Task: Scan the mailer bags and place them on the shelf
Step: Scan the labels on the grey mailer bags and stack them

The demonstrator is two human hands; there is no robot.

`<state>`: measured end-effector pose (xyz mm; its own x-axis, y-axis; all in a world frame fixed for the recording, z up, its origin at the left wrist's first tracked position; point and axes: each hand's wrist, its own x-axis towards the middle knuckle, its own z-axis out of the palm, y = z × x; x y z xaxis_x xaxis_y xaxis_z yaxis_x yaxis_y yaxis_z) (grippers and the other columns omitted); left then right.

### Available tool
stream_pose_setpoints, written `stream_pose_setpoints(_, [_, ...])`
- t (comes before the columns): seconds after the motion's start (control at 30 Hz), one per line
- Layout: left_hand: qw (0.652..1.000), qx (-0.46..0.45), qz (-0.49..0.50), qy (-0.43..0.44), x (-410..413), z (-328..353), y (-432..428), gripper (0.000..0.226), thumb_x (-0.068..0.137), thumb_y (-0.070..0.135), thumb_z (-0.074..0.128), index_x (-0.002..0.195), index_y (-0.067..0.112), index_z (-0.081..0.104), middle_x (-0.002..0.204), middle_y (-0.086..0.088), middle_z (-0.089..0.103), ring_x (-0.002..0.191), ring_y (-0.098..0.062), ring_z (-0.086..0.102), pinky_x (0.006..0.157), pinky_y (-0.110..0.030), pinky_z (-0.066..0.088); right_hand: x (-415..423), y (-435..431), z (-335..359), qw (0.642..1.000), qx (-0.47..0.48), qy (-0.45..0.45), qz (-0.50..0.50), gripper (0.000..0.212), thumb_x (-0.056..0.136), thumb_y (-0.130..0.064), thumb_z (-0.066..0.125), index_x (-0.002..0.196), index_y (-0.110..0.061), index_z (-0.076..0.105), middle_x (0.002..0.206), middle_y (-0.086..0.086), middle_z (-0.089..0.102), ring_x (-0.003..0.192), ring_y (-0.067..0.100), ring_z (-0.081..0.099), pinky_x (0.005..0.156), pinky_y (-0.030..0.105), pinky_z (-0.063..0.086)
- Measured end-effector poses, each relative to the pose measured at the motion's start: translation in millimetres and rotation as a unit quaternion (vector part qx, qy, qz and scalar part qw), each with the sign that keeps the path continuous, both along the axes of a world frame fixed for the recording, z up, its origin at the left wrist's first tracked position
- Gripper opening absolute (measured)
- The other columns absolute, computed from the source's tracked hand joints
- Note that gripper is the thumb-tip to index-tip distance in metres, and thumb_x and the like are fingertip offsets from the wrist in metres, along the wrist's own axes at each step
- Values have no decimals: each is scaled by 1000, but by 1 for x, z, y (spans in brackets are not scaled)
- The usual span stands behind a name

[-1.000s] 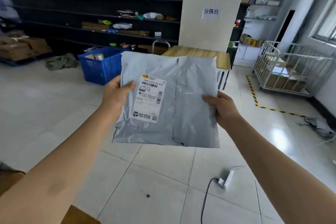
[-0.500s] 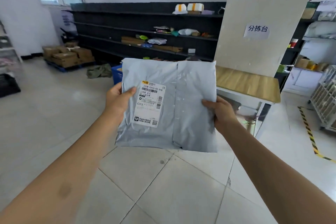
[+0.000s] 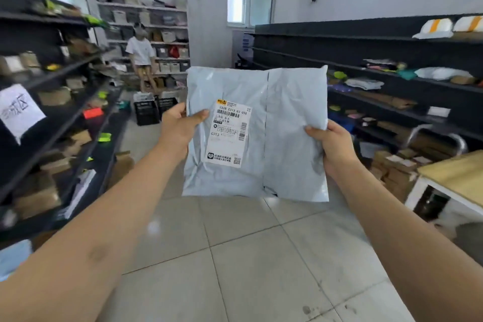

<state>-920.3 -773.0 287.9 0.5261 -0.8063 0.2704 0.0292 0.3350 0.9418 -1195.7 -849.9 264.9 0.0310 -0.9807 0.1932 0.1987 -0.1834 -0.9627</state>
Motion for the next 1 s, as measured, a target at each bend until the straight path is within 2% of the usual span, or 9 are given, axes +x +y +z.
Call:
stream_pose_setpoints(0.13, [997, -11, 77, -12, 70, 7, -41, 23, 79, -2, 69, 102, 3, 68, 58, 16, 70, 61, -4, 68, 61, -17, 55, 80, -75, 10, 997, 2, -8, 83, 11, 80, -1, 70, 85, -11, 71, 85, 7, 75, 83, 31, 70, 79, 43, 58])
stream_pose_setpoints(0.2, [993, -8, 114, -9, 100, 12, -57, 29, 80, -2, 68, 109, 1, 66, 63, 14, 71, 77, -17, 69, 73, -26, 57, 119, -108, 18, 992, -6, -5, 124, 12, 80, 0, 70, 86, -10, 71, 82, 4, 76, 80, 28, 70, 71, 38, 58])
stream_pose_setpoints(0.33, [983, 6, 186, 8, 149, 17, -86, 27, 82, 0, 67, 109, 0, 66, 97, -12, 70, 98, -32, 65, 91, -43, 53, 191, -171, 22, 983, -5, -11, 184, 14, 79, -1, 71, 89, -11, 72, 87, 4, 77, 82, 29, 71, 70, 37, 56])
stream_pose_setpoints(0.4, [976, 14, 217, -1, 171, 14, -97, 26, 82, 0, 67, 108, 3, 67, 104, -14, 69, 95, -30, 66, 86, -39, 55, 226, -200, 19, 977, 4, -5, 212, 17, 78, -4, 72, 95, -10, 72, 94, 6, 76, 88, 31, 71, 77, 41, 57])
stream_pose_setpoints(0.5, [961, 32, 274, -18, 211, 6, -112, 17, 81, 2, 69, 98, 6, 71, 96, -11, 71, 89, -28, 67, 85, -40, 55, 286, -241, 16, 963, 5, 0, 270, 23, 79, -4, 72, 102, -6, 70, 103, 9, 75, 91, 31, 71, 81, 43, 57])
stream_pose_setpoints(0.6, [942, 34, 333, -34, 248, 2, -124, 4, 81, 6, 70, 83, 10, 71, 88, -8, 71, 81, -25, 66, 81, -38, 56, 350, -280, 13, 940, -3, 0, 341, 17, 77, 1, 73, 92, -8, 71, 98, 10, 75, 87, 31, 71, 76, 38, 57])
stream_pose_setpoints(0.8, [892, 19, 452, 3, 310, -2, -140, 4, 80, 10, 73, 83, 11, 74, 88, -8, 74, 78, -23, 69, 71, -32, 57, 478, -339, 25, 881, -11, 43, 471, 18, 79, 1, 71, 95, -5, 72, 88, 4, 76, 76, 23, 73, 63, 31, 58])
stream_pose_setpoints(0.9, [860, 30, 509, 12, 333, -9, -142, 5, 81, 10, 72, 76, 12, 72, 77, -4, 73, 69, -18, 67, 62, -26, 55, 544, -350, 13, 864, 0, 68, 499, 17, 79, 0, 71, 95, -5, 72, 95, 10, 75, 85, 30, 72, 76, 39, 58])
stream_pose_setpoints(1.0, [820, 63, 568, 40, 358, -25, -134, 10, 80, 12, 74, 70, 15, 71, 71, -1, 73, 69, -21, 67, 69, -34, 57, 605, -340, -13, 857, 12, 97, 506, 21, 75, -2, 73, 95, -9, 73, 99, 12, 74, 89, 31, 69, 85, 42, 55])
